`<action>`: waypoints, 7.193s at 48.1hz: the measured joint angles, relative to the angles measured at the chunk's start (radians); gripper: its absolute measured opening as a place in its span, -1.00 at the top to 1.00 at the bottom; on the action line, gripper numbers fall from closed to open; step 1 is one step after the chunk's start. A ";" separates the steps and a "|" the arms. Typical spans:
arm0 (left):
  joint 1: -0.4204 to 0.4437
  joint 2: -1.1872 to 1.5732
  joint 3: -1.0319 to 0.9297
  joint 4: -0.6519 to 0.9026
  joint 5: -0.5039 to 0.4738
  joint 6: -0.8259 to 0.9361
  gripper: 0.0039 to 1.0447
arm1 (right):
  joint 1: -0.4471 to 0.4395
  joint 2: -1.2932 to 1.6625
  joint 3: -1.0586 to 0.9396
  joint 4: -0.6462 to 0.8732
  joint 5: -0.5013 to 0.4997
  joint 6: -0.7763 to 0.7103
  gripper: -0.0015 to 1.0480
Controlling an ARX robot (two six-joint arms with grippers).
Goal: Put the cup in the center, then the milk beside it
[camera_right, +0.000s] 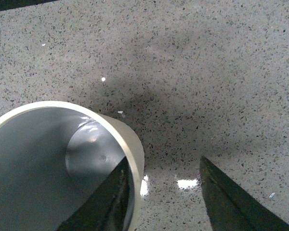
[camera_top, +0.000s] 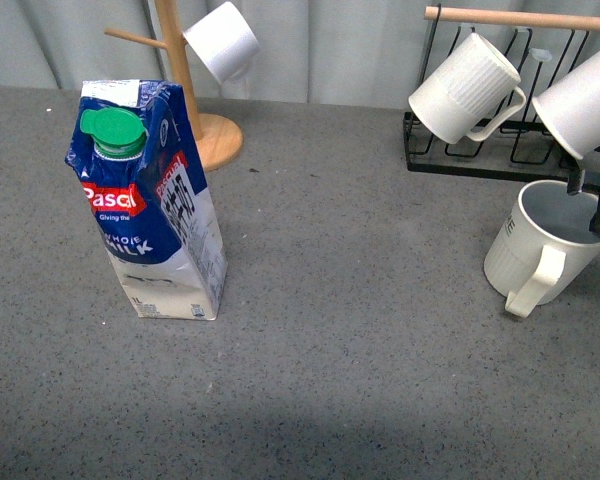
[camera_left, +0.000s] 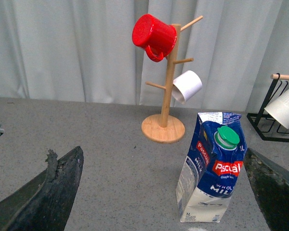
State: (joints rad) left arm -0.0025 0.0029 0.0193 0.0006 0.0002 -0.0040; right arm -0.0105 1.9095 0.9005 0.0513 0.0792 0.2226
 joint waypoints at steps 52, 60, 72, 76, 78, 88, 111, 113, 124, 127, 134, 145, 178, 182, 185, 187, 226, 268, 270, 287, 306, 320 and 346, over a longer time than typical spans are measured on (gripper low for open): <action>0.000 0.000 0.000 0.000 0.000 0.000 -0.88 | 0.254 -0.047 0.057 -0.138 -0.185 0.037 0.97; 0.000 0.000 0.000 0.000 0.000 0.000 -0.88 | 0.277 -0.011 0.090 -0.162 -0.162 0.043 0.97; 0.000 0.000 0.000 0.000 0.000 0.000 -0.88 | 0.304 0.021 0.125 -0.165 -0.145 0.042 0.97; 0.000 0.000 0.000 0.000 0.000 0.000 -0.88 | 0.307 0.028 0.129 -0.157 -0.121 0.035 0.97; 0.000 0.000 0.000 0.000 0.000 0.000 -0.88 | 0.309 0.030 0.130 -0.158 -0.123 0.034 0.97; 0.000 0.000 0.000 0.000 0.000 0.000 -0.88 | 0.319 0.032 0.138 -0.163 -0.132 0.034 0.42; 0.000 0.000 0.000 0.000 0.000 0.000 -0.88 | 0.292 -0.257 -0.057 0.051 -0.078 -0.029 -0.82; 0.000 0.000 0.000 0.000 -0.001 0.000 -0.88 | 0.286 -0.272 -0.076 0.069 -0.066 -0.039 -0.82; 0.000 0.000 0.000 0.000 -0.003 0.000 -0.88 | 0.224 -0.308 -0.501 1.102 0.131 -0.205 0.02; 0.000 0.000 0.000 0.000 -0.002 0.000 -0.88 | 0.199 -0.401 -0.559 1.124 0.109 -0.213 0.30; 0.000 0.000 0.000 0.000 -0.002 0.000 -0.88 | 0.164 -0.488 -0.651 1.102 0.074 -0.219 0.74; 0.000 0.000 0.000 0.000 -0.003 0.000 -0.88 | 0.121 -0.660 -0.752 1.033 0.030 -0.223 0.98; 0.000 0.000 0.000 0.000 -0.002 0.000 -0.88 | 0.013 -1.227 -0.891 0.610 -0.077 -0.223 0.98; 0.000 0.000 0.000 0.000 -0.002 0.000 -0.88 | 0.013 -1.277 -0.894 0.565 -0.077 -0.223 0.98; 0.000 0.000 0.000 0.000 -0.002 0.000 -0.88 | 0.013 -1.331 -0.895 0.515 -0.077 -0.223 0.98; 0.000 0.000 0.000 0.000 -0.002 0.000 -0.88 | 0.013 -1.363 -0.895 0.486 -0.077 -0.223 0.98; 0.000 0.000 0.000 0.000 -0.002 0.000 -0.88 | 0.013 -1.692 -0.896 0.170 -0.077 -0.223 0.98; 0.000 0.000 0.000 0.000 -0.002 0.000 -0.88 | 0.013 -1.905 -0.895 -0.050 -0.080 -0.223 -0.17; 0.000 0.000 0.000 0.000 -0.002 0.000 -0.88 | 0.013 -1.905 -0.895 -0.050 -0.080 -0.223 -0.28; 0.000 0.000 0.000 0.000 -0.002 0.000 -0.88 | 0.013 -1.905 -0.895 -0.050 -0.080 -0.223 -0.83; -0.130 0.299 0.039 0.068 -0.084 -0.160 -0.88 | 0.013 -1.906 -0.895 -0.050 -0.080 -0.223 -0.83; -0.190 0.754 0.089 0.434 -0.073 -0.168 -0.88 | 0.013 -1.906 -0.895 -0.050 -0.080 -0.223 -0.83; -0.222 1.285 0.219 0.702 -0.021 -0.137 -0.88 | 0.013 -1.906 -0.895 -0.050 -0.080 -0.223 -0.83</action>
State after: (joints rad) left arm -0.2249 1.2881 0.2386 0.7025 -0.0212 -0.1406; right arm 0.0025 0.0036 0.0055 0.0017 -0.0010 -0.0002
